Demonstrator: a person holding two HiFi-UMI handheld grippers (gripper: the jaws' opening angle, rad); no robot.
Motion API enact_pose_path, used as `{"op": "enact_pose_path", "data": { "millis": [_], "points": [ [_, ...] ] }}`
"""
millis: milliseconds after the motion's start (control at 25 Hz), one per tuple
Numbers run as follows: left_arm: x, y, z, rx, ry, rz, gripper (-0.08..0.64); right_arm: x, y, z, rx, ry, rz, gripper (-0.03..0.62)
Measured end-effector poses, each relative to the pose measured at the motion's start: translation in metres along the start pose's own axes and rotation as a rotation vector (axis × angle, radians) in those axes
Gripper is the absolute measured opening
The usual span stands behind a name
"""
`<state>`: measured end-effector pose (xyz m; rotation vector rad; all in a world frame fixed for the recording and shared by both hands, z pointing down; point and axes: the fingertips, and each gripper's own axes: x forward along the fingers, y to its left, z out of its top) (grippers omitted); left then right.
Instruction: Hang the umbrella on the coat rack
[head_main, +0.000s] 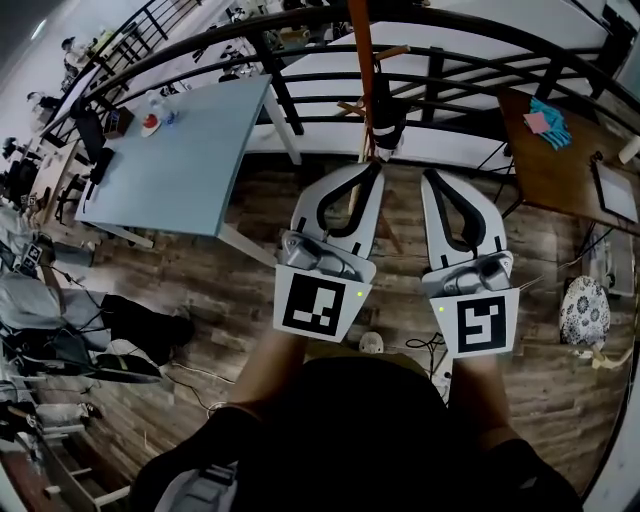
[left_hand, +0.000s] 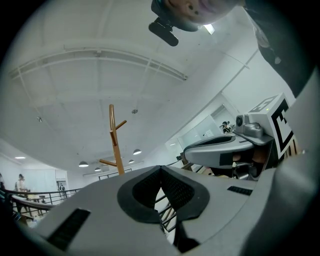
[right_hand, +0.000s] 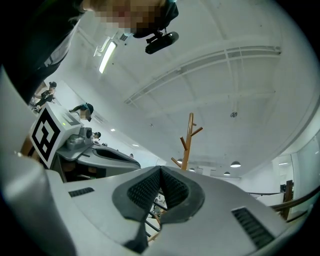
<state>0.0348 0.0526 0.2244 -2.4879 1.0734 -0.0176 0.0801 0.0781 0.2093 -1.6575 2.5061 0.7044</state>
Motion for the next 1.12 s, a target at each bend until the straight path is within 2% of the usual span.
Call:
{"op": "enact_pose_path", "data": {
  "millis": [1120],
  "points": [
    [-0.016, 0.001, 0.008, 0.036, -0.025, 0.018, 0.012, 0.001, 0.021, 0.011, -0.054, -0.037, 0.018, 0.029]
  ]
}}
